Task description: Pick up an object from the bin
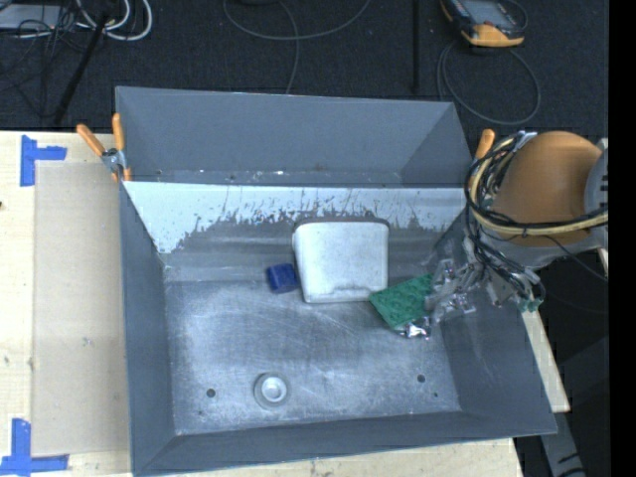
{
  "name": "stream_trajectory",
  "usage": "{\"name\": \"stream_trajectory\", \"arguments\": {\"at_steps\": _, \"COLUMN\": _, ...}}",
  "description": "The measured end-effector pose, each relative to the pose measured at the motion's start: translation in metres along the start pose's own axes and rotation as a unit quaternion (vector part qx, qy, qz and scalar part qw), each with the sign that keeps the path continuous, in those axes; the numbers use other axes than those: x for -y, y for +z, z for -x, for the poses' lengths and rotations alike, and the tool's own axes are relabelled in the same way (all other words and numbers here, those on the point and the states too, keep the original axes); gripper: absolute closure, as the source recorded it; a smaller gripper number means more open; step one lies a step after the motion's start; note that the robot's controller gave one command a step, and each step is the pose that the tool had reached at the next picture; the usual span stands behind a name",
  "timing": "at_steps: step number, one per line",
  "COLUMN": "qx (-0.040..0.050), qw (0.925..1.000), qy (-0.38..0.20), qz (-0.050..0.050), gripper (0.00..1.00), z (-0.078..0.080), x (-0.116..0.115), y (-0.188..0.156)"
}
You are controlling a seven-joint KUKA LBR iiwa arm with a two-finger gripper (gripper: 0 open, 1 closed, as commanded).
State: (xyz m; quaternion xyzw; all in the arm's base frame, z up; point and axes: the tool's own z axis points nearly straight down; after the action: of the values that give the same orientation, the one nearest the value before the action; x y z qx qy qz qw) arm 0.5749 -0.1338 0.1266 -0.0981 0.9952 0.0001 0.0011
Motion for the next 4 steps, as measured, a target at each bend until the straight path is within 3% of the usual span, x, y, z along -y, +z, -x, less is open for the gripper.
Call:
{"name": "stream_trajectory", "arguments": {"at_steps": 1, "qx": -0.0014, "qw": 0.9999, "qy": 0.012, "qz": 0.000, "gripper": 1.00, "z": 0.007, "x": 0.013, "y": 0.007}}
{"name": "stream_trajectory", "arguments": {"at_steps": 2, "qx": 0.0030, "qw": 0.9988, "qy": 0.049, "qz": 0.003, "gripper": 1.00, "z": -0.005, "x": 0.008, "y": 0.026}}
{"name": "stream_trajectory", "arguments": {"at_steps": 3, "qx": -0.0016, "qw": 0.9967, "qy": 0.082, "qz": 0.001, "gripper": 1.00, "z": -0.023, "x": 0.008, "y": 0.010}}
{"name": "stream_trajectory", "arguments": {"at_steps": 4, "qx": -0.0035, "qw": 0.9945, "qy": 0.105, "qz": 0.001, "gripper": 1.00, "z": -0.065, "x": -0.018, "y": 0.016}}
